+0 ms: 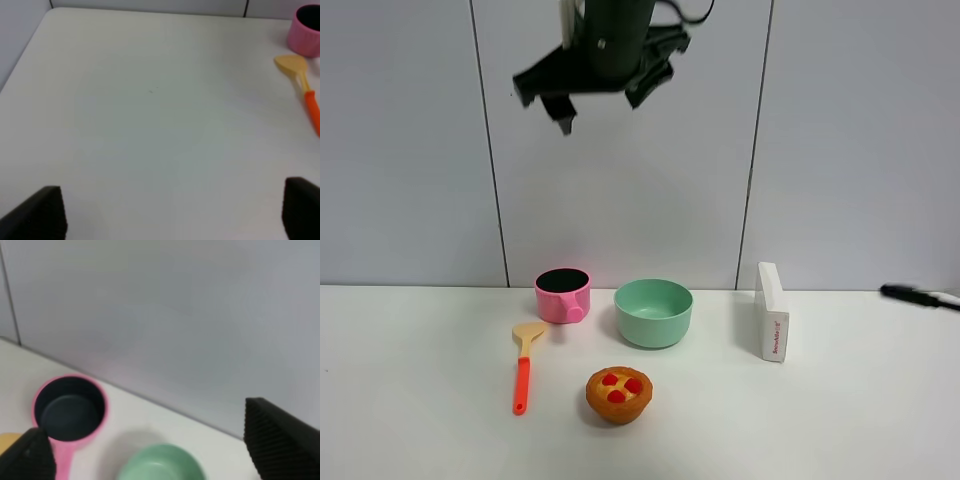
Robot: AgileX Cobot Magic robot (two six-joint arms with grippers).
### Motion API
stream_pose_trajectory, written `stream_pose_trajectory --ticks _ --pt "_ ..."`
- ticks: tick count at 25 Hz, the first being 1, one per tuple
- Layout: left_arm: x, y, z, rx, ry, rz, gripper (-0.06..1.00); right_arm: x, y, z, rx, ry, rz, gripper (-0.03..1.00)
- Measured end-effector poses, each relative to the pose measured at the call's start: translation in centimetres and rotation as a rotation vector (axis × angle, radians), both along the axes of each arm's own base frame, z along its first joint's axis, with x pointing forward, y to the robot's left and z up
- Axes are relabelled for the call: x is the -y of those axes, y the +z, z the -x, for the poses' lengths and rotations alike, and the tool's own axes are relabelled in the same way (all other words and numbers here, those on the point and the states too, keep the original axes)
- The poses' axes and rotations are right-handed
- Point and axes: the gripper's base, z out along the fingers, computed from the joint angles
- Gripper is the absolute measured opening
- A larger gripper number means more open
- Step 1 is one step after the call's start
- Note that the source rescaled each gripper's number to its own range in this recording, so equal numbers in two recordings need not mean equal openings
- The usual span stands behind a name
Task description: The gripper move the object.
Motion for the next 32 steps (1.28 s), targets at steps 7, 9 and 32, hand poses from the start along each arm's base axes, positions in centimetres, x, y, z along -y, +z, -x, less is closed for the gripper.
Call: stream_pose_trajectory --ticks 7,9,32 --pt "0.0 0.0 0.0 0.000 0.000 0.000 1.00 4.8 6.0 5.1 -0.113 0.012 0.056 0.82" --pt "0.0 0.0 0.0 0.000 0.000 0.000 1.00 5.8 7.2 6.2 -0.133 0.015 0.027 0.82" --pt "0.0 0.0 0.0 0.000 0.000 0.000 1.00 12.4 -4.7 13.0 -0.371 0.131 -0.061 0.82"
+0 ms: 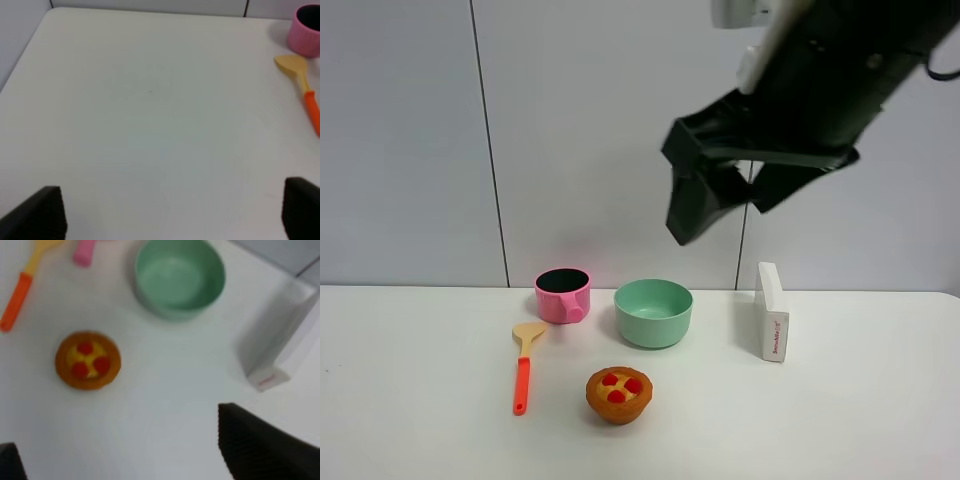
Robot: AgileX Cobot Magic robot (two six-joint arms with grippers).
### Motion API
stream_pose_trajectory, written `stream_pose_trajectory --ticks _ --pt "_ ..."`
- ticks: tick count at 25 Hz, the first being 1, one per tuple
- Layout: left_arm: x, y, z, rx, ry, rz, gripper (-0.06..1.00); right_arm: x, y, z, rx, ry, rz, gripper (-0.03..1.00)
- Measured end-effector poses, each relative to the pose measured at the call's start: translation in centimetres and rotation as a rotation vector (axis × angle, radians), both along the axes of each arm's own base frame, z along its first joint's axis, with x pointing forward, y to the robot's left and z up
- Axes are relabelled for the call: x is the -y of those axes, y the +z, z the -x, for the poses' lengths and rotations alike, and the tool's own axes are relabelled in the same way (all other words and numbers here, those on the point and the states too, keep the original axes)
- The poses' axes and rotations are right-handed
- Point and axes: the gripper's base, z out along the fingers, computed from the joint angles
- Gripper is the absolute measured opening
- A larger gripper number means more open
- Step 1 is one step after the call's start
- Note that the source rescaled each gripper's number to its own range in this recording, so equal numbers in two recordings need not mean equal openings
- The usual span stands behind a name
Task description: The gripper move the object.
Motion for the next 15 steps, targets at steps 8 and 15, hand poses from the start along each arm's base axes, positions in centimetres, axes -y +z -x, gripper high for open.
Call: stream_pose_trajectory --ticks 8,15 --pt "0.0 0.0 0.0 0.000 0.000 0.000 1.00 8.9 -0.1 4.9 0.007 -0.142 -0.030 0.82" --pt "0.0 0.0 0.0 0.000 0.000 0.000 1.00 16.5 -0.5 9.3 0.044 -0.415 -0.049 0.82"
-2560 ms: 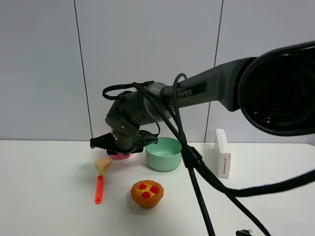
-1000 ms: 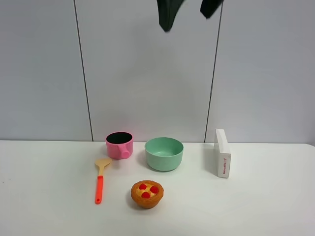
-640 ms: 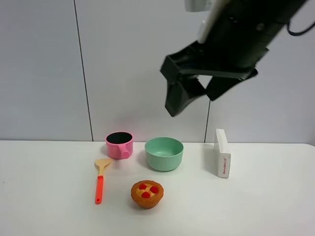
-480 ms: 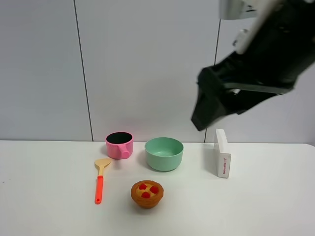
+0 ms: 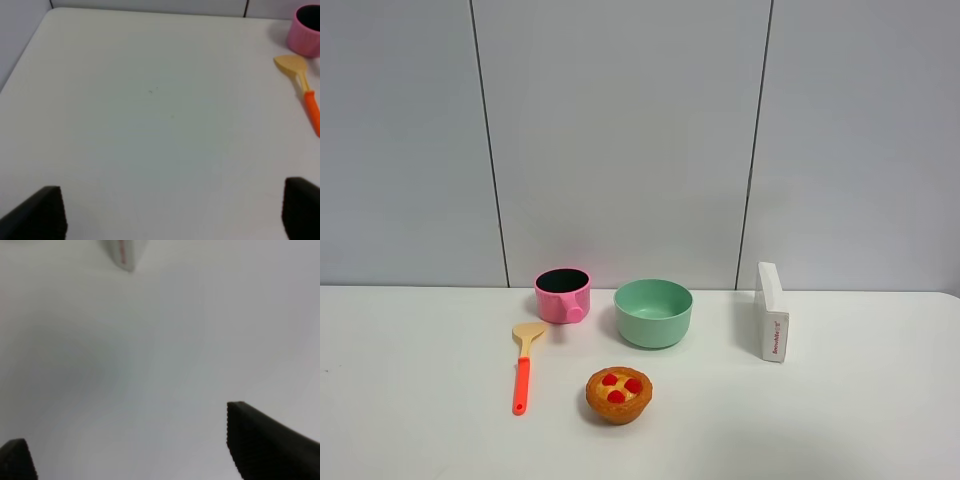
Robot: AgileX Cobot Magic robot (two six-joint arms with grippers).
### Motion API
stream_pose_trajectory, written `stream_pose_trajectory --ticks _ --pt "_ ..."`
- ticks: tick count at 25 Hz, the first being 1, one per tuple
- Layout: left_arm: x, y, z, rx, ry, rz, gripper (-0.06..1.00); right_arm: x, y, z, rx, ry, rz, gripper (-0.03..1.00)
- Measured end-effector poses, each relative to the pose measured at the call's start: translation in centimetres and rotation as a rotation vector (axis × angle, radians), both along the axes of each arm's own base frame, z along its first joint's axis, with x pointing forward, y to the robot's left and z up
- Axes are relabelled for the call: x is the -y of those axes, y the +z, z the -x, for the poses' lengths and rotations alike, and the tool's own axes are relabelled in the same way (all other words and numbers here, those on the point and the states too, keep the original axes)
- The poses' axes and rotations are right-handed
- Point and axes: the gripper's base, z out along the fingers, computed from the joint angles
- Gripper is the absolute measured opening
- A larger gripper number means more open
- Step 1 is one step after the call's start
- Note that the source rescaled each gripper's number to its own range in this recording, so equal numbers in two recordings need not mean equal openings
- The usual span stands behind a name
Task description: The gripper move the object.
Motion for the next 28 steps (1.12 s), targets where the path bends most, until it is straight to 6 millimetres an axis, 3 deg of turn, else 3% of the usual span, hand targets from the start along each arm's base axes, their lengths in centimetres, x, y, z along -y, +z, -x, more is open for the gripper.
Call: stream_pose_trajectory --ticks 6,16,21,28 --pt "0.0 0.0 0.0 0.000 0.000 0.000 1.00 3.7 -0.4 4.7 0.099 -0.239 -0.048 0.82" --pt "0.0 0.0 0.0 0.000 0.000 0.000 1.00 4.9 -2.0 11.2 0.361 -0.418 -0.127 0.82" --pt "0.0 0.0 0.0 0.000 0.000 0.000 1.00 4.8 -4.1 11.2 0.327 -0.413 -0.131 0.82" --pt "0.0 0.0 0.0 0.000 -0.001 0.001 1.00 4.5 -4.3 10.7 0.348 -0.365 -0.127 0.91"
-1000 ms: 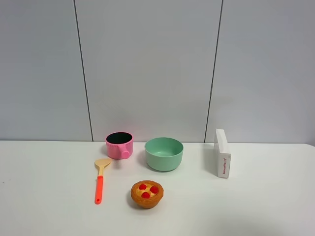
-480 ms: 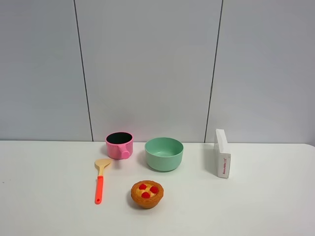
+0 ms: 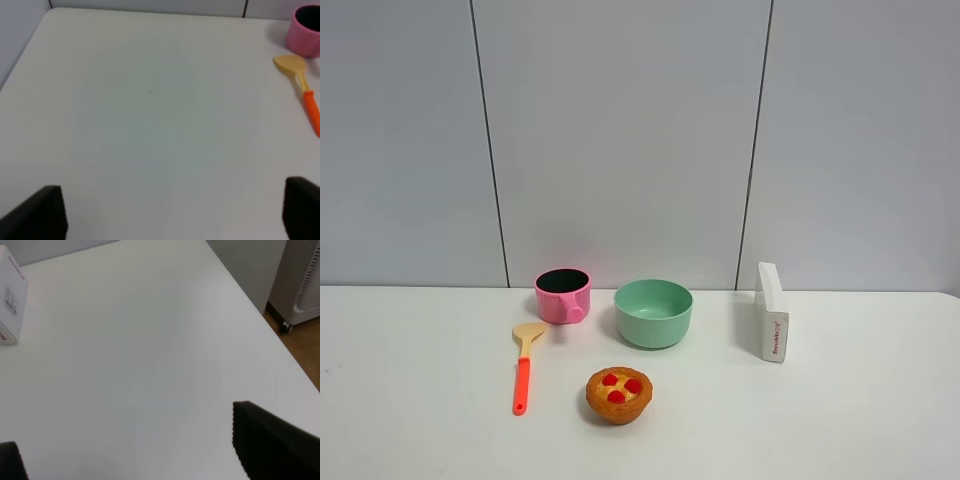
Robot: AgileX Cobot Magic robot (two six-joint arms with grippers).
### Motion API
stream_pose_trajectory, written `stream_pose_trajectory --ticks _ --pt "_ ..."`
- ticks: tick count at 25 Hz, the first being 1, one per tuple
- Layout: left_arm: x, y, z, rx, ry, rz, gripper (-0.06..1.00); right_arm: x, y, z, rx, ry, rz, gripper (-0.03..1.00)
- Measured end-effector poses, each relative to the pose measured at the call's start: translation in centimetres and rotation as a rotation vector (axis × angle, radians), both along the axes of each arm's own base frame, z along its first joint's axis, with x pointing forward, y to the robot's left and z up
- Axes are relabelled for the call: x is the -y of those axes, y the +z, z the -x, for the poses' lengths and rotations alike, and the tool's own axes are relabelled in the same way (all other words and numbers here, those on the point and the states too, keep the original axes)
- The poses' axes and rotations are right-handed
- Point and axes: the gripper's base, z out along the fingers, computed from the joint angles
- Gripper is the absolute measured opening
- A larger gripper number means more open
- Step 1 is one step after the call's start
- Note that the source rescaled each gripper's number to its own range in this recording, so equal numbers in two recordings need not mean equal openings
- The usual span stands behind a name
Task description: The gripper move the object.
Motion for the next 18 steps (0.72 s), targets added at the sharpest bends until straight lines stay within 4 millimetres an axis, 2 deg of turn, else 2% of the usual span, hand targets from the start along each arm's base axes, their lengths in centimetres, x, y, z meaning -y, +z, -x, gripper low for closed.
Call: stream_pose_trajectory --ticks 6,11,18 --pt "0.00 0.00 0.00 0.000 0.000 0.000 1.00 -0.09 -0.01 0.00 -0.001 0.011 -0.001 0.92" --pt "0.01 0.00 0.00 0.000 -0.001 0.001 1.00 -0.09 -0.01 0.00 -0.001 0.011 0.000 0.99" --pt "0.01 0.00 0.00 0.000 -0.001 0.001 1.00 -0.09 -0.01 0.00 -0.001 0.011 0.000 1.00"
